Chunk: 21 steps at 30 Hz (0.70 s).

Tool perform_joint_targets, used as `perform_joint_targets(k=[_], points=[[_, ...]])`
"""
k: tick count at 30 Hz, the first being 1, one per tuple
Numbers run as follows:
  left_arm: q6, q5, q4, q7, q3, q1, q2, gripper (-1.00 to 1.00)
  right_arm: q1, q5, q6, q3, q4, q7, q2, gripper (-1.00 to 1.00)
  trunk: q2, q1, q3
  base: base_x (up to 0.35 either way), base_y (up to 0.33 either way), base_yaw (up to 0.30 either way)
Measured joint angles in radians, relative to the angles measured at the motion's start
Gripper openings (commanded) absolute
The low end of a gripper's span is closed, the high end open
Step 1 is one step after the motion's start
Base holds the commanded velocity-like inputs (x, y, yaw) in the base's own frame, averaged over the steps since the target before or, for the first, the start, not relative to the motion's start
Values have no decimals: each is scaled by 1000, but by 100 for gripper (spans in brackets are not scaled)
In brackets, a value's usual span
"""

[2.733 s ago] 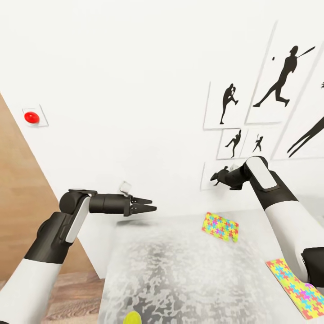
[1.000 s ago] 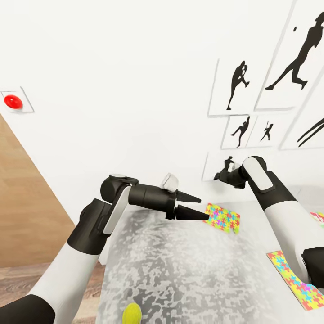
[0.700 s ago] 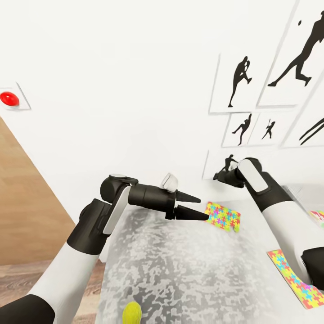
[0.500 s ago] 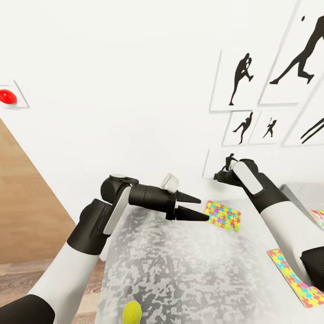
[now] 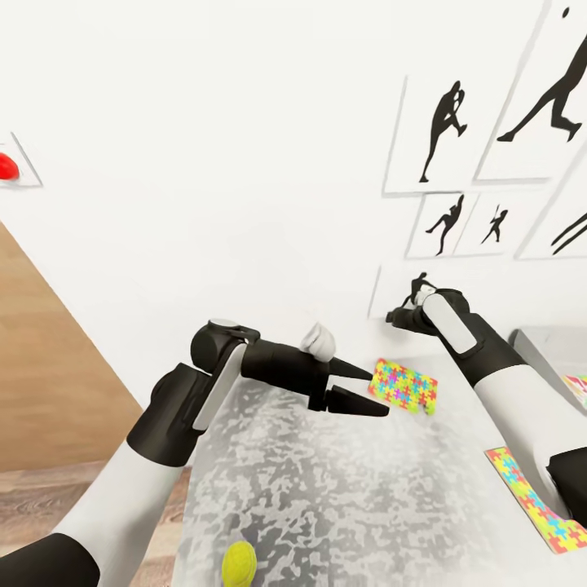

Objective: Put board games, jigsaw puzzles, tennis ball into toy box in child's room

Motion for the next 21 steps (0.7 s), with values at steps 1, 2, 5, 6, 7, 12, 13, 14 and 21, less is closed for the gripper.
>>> perform_joint_targets(k=[1, 2, 5, 6, 7, 12, 13, 14, 21], points=[[0, 0, 0, 1, -1, 0, 0, 100, 0, 0, 0, 0, 0, 4, -2, 100, 0, 0, -2, 0, 0, 0], [0, 0, 0, 1, -1, 0, 0, 100, 0, 0, -1, 0, 1, 7, -3, 100, 0, 0, -3, 0, 0, 0], [0, 0, 0, 2, -1, 1, -1, 100, 0, 0, -1, 0, 1, 21, -6, 100, 0, 0, -8, 0, 0, 0], [0, 0, 0, 2, -1, 1, -1, 100, 0, 1, -1, 0, 2, 25, -6, 100, 0, 0, -10, 0, 0, 0], [0, 0, 0, 2, -1, 1, -2, 100, 0, 1, -2, 0, 2, 32, -7, 100, 0, 0, -12, 0, 0, 0], [0, -1, 0, 2, -1, 1, -3, 100, 0, 19, -3, 0, 2, 52, -8, 100, 0, 0, -20, 0, 0, 0], [0, -1, 0, 2, -1, 1, -3, 100, 0, 25, -3, 0, 2, 56, -8, 100, 0, 0, -21, 0, 0, 0], [0, -1, 0, 2, -1, 1, -3, 100, 0, 31, -3, 0, 2, 60, -8, 100, 0, 0, -23, 0, 0, 0], [0, -1, 1, 2, -1, 1, -3, 100, 5, 95, -4, -1, 3, 131, -9, 100, 0, 0, -35, 0, 0, 0]])
